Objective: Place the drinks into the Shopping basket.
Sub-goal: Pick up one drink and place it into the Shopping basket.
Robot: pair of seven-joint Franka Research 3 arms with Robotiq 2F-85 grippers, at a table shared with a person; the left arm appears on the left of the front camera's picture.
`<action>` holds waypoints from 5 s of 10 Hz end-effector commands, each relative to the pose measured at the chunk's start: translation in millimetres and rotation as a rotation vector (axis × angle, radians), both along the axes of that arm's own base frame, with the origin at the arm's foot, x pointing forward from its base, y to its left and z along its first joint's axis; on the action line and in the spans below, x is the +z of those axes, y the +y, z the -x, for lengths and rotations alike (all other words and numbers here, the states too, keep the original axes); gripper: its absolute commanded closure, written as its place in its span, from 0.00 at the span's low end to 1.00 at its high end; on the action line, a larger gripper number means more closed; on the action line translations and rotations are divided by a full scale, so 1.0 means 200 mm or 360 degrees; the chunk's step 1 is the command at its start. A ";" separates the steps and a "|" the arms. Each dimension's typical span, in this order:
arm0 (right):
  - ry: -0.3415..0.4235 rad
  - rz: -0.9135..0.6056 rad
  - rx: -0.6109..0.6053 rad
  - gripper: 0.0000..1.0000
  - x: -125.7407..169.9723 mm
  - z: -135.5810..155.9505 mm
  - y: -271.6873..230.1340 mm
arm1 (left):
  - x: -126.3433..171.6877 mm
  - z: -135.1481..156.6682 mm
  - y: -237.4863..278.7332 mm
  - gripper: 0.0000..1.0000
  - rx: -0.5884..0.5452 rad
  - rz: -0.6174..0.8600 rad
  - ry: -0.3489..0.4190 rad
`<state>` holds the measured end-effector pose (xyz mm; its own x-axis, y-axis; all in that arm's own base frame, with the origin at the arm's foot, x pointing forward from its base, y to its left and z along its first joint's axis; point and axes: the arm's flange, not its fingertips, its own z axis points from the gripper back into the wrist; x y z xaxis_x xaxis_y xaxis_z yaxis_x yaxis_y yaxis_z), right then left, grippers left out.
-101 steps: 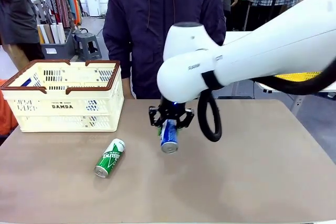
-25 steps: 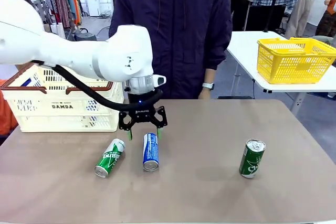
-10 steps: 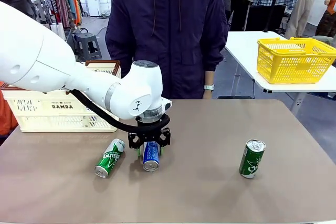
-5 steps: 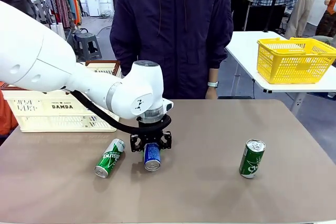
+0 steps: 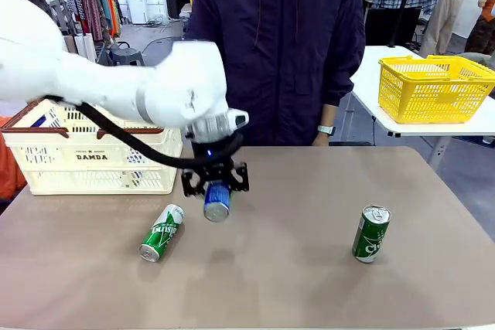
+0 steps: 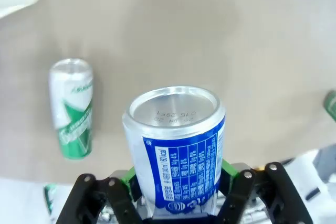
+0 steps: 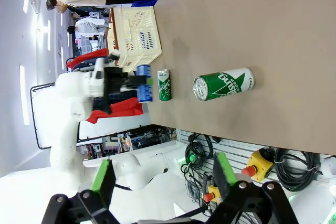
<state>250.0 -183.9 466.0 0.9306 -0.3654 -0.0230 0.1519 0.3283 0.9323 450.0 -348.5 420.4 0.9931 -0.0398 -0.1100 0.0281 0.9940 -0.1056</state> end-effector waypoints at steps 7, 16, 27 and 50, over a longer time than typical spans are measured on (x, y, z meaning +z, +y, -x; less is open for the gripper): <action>-0.0004 -0.0020 0.0000 0.00 0.02 0.00 -0.01 | 0.75 0.44 0.37 1.00 0.0040 -0.0095 -0.0089; -0.0004 -0.0020 0.0000 0.00 0.02 0.00 -0.01 | 1.11 -0.55 1.43 1.00 0.0441 -0.0179 -0.0395; -0.0004 -0.0020 0.0000 0.00 0.02 0.00 -0.01 | 0.54 -1.09 1.66 1.00 0.0152 -0.0173 -0.0331; -0.0004 -0.0020 0.0000 0.00 0.02 0.00 -0.01 | 0.23 -1.17 1.64 0.00 0.0043 0.0154 -0.0265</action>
